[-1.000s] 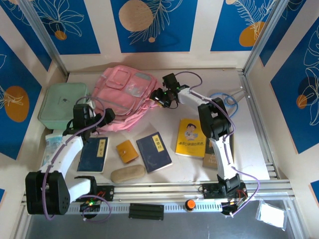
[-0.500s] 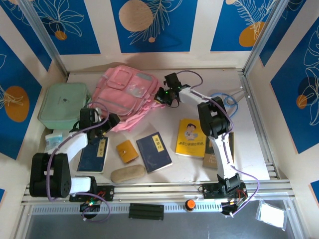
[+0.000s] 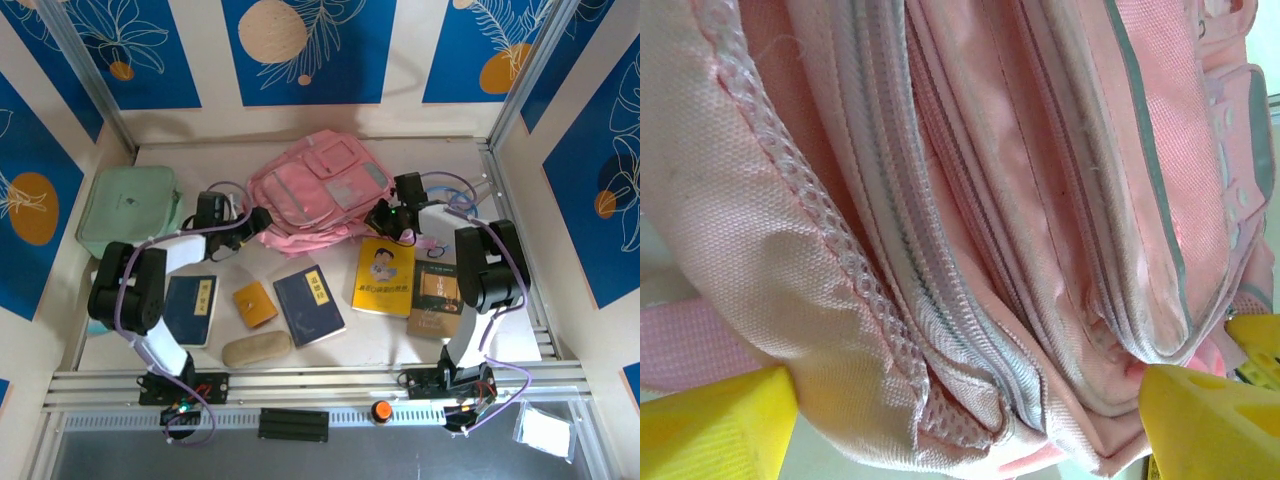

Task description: Pack the student bag

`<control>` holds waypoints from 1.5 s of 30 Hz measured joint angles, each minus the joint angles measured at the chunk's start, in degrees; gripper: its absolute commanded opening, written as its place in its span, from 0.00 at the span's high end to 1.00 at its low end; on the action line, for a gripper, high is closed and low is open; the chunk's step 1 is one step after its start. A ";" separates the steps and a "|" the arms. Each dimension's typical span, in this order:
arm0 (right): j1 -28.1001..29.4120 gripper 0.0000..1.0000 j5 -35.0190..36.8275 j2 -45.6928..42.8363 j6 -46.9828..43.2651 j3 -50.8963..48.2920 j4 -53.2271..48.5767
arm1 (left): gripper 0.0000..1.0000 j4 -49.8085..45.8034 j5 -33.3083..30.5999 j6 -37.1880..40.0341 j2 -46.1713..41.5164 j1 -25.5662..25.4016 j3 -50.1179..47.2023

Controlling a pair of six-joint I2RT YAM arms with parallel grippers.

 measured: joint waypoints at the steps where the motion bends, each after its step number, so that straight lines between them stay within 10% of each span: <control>1: -0.07 0.61 -0.17 -0.31 0.72 -0.48 0.33 | 0.12 -0.26 -0.48 0.04 0.39 -0.13 0.76; 11: -0.07 0.72 -2.71 -0.96 8.79 -2.38 4.92 | 0.11 -6.34 -9.20 2.97 -5.64 -1.99 -0.04; 20: 0.24 1.00 -4.90 1.84 9.64 -1.09 6.32 | 0.14 -12.20 -18.21 5.64 -14.21 -16.15 -2.21; 30: 4.09 1.00 -5.88 0.90 8.13 -0.44 8.98 | 0.32 -15.58 -25.27 9.57 -2.27 -30.56 11.87; 45: 6.10 1.00 -8.39 -2.51 9.46 -0.44 12.22 | 0.54 -20.02 -29.62 12.09 9.09 -33.66 22.99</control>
